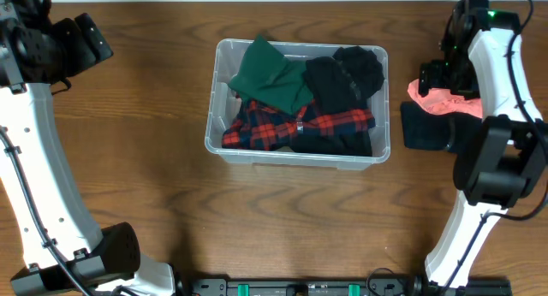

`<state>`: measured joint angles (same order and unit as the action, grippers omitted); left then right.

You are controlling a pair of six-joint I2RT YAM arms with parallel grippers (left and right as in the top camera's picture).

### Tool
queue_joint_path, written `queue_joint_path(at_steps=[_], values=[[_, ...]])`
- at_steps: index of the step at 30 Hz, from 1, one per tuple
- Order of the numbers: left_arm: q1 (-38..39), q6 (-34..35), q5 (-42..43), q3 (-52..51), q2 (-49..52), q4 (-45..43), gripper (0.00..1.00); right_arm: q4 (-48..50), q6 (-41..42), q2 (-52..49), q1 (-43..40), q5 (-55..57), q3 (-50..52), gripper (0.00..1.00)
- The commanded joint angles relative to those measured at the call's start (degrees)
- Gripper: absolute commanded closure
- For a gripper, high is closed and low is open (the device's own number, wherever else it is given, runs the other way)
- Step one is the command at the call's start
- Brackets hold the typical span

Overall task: Pack container
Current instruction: 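Move the right gripper to the pink garment and grasp it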

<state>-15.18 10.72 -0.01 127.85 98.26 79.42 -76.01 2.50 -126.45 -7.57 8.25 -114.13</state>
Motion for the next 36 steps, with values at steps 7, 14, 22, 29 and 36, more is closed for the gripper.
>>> queue_joint_path(at_steps=[7, 14, 22, 29, 36], values=[[-0.17, 0.31, -0.26, -0.13, 0.22, 0.02, 0.02, 2.12, -1.57, -5.22, 1.44, 4.94, 0.37, 0.11], [-0.17, 0.31, -0.26, -0.13, 0.22, 0.02, 0.02, 4.63, -1.99, -8.5, 1.55, 5.46, 0.37, 0.2], [-0.17, 0.31, -0.26, -0.11, 0.22, 0.02, 0.02, 6.25, -1.92, -9.01, 1.6, 5.49, 0.39, 0.62], [-0.17, 0.31, -0.26, -0.13, 0.22, 0.02, 0.02, 5.79, -1.22, -8.85, 1.6, 5.68, 0.24, 0.99], [-0.17, 0.31, -0.26, -0.13, 0.22, 0.0, 0.02, 1.77, -0.35, -6.29, 1.6, 5.14, -3.58, 0.99]])
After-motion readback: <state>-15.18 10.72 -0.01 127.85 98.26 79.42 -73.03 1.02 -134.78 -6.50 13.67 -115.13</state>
